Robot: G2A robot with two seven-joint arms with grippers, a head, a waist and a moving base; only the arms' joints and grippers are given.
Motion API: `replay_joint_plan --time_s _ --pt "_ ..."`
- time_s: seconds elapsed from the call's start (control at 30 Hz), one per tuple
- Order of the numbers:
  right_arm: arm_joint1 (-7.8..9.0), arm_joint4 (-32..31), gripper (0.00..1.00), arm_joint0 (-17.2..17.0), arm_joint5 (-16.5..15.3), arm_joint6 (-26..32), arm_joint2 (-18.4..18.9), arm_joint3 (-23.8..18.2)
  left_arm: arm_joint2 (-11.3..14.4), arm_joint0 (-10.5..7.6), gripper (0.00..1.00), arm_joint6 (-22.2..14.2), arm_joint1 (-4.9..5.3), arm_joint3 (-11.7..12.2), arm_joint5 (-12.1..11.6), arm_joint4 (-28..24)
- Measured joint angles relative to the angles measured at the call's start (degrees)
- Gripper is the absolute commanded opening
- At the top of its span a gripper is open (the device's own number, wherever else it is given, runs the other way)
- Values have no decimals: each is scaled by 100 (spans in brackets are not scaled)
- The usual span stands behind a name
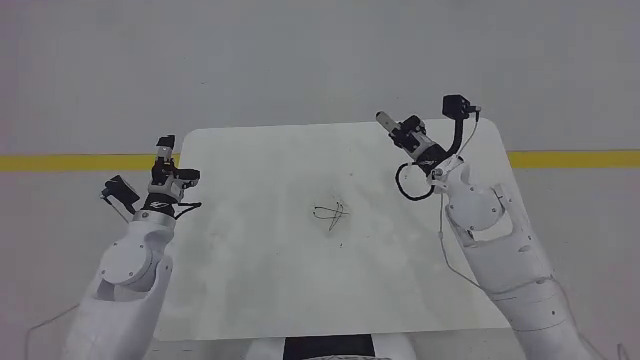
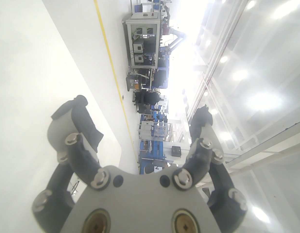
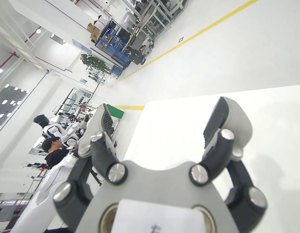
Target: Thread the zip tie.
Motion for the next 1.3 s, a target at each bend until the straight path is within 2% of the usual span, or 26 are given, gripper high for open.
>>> replay_joint_plan --time_s 0.2,0.27,0.33,0.47,0.57,0.6,1.0,1.07,1.1,1.17,1.23,1.3 --pt "16 -18 100 19 -18 18 -18 -22 0 0 100 0 0 0 0 0" --pt "86 -359 100 164 -264 353 -79 -193 0 0 100 0 0 0 0 0" --pt "130 -1157 100 332 -650 1016 -128 -247 0 0 100 0 0 0 0 0" --pt "177 -2324 100 745 -1373 1997 -332 -51 0 0 100 0 0 0 0 0" --pt "167 -2614 100 1067 -1861 2418 -641 128 0 0 100 0 0 0 0 0" --pt "162 -2581 100 1129 -1929 2478 -734 151 0 0 100 0 0 0 0 0" --pt "160 -2533 100 1150 -1864 2497 -755 143 0 0 100 0 0 0 0 0" --pt "153 -2601 100 1415 -1864 2764 -1024 -42 0 0 100 0 0 0 0 0" --pt "152 -2536 100 1651 -1865 3008 -1293 -74 0 0 100 0 0 0 0 0" --pt "151 -2181 100 2220 -1865 3550 -1998 188 0 0 100 0 0 0 0 0" --pt "138 -1844 100 2651 -1865 3718 -2554 516 0 0 100 0 0 0 0 0" --pt "118 -1603 100 2942 -1865 3788 -2935 748 0 0 100 0 0 0 0 0"
